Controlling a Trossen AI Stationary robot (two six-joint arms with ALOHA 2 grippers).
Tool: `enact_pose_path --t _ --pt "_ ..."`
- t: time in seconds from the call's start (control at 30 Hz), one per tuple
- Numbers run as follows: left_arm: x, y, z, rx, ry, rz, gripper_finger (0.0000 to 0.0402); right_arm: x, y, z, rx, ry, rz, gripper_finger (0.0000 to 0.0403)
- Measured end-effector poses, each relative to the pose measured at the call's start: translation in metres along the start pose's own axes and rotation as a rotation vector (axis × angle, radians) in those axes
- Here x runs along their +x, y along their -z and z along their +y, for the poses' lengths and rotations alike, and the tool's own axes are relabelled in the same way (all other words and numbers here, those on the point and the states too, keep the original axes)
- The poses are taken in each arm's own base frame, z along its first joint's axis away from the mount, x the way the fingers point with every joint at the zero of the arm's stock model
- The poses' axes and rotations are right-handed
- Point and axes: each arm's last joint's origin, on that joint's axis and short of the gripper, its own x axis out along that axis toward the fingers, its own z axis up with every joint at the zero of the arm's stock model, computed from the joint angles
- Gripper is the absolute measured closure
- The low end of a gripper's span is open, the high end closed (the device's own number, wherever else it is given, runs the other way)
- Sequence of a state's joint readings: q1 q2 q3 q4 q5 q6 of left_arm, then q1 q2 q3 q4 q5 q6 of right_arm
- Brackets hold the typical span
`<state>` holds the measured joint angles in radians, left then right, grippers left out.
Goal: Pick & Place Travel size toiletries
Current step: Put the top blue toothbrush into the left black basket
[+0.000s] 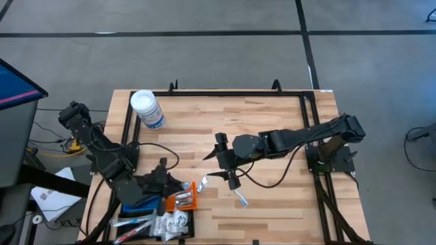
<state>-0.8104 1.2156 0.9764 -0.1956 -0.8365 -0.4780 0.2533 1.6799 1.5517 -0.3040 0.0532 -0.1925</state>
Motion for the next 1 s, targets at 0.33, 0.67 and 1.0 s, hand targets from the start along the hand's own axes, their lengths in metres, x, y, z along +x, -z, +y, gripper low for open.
enact_pose_path --t 0.33,0.67,1.0 --pt "-0.023 -0.003 0.013 -0.538 -0.054 0.481 0.0396 -0.010 0.001 -0.017 0.036 0.037 0.016 0.0163" --pt "-0.036 0.036 -0.003 -0.795 -0.284 0.863 0.0396 -0.010 0.007 -0.022 0.042 0.041 0.066 0.0163" --pt "-0.059 0.081 -0.042 -0.666 -0.312 0.681 0.0396 -0.010 0.008 -0.021 0.040 0.038 0.079 0.0163"
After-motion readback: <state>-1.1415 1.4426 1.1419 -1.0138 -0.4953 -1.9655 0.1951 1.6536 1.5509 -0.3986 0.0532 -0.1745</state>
